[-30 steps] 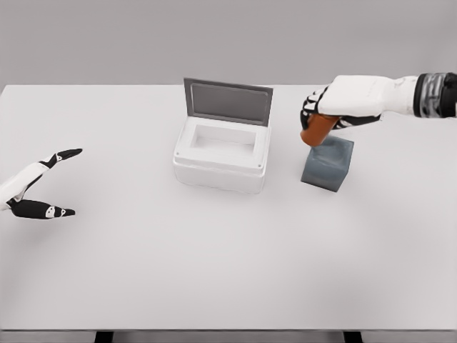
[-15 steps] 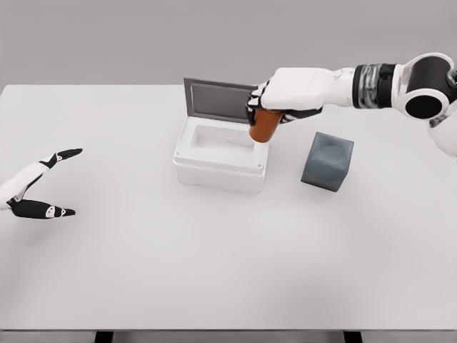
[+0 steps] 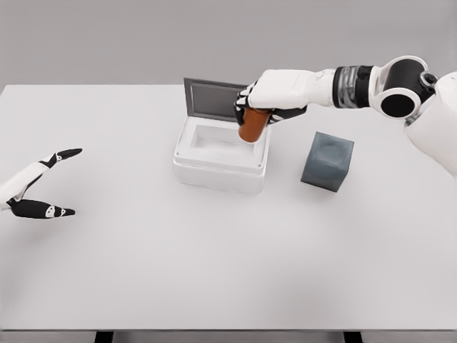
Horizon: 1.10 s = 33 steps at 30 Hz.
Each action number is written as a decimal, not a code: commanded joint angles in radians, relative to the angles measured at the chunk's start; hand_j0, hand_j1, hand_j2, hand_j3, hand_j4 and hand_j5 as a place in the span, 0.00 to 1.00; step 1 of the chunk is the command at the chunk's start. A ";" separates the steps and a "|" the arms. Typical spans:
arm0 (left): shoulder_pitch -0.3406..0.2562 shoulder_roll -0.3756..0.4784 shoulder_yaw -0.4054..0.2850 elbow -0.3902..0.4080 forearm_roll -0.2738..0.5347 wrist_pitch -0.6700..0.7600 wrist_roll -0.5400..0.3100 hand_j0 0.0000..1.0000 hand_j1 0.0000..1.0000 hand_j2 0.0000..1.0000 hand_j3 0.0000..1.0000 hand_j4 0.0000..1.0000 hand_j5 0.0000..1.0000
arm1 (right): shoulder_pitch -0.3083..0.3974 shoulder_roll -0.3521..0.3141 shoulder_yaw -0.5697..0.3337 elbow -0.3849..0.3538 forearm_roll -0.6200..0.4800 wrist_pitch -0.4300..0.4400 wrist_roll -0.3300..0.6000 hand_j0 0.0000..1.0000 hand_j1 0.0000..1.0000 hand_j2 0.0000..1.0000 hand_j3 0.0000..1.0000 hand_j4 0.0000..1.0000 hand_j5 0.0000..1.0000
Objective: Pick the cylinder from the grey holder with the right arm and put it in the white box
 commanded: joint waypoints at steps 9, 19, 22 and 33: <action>0.000 0.001 0.001 -0.001 0.007 0.001 0.000 1.00 1.00 1.00 1.00 1.00 1.00 | 0.002 -0.001 0.011 0.001 0.042 -0.011 0.002 0.38 0.38 0.38 0.38 0.38 0.38; 0.000 0.001 0.001 -0.001 0.007 0.001 0.000 1.00 1.00 1.00 1.00 1.00 1.00 | 0.003 -0.015 0.005 -0.088 0.102 -0.025 0.002 1.00 1.00 1.00 1.00 1.00 1.00; 0.000 0.001 0.001 -0.001 0.007 0.001 0.000 1.00 1.00 1.00 1.00 1.00 1.00 | 0.000 -0.021 -0.006 -0.096 0.102 -0.028 0.002 1.00 1.00 1.00 1.00 1.00 1.00; 0.000 0.001 0.001 -0.002 0.002 0.001 -0.001 1.00 1.00 1.00 1.00 1.00 1.00 | 0.169 -0.239 -0.457 -0.268 0.065 -0.053 0.002 1.00 1.00 1.00 1.00 1.00 1.00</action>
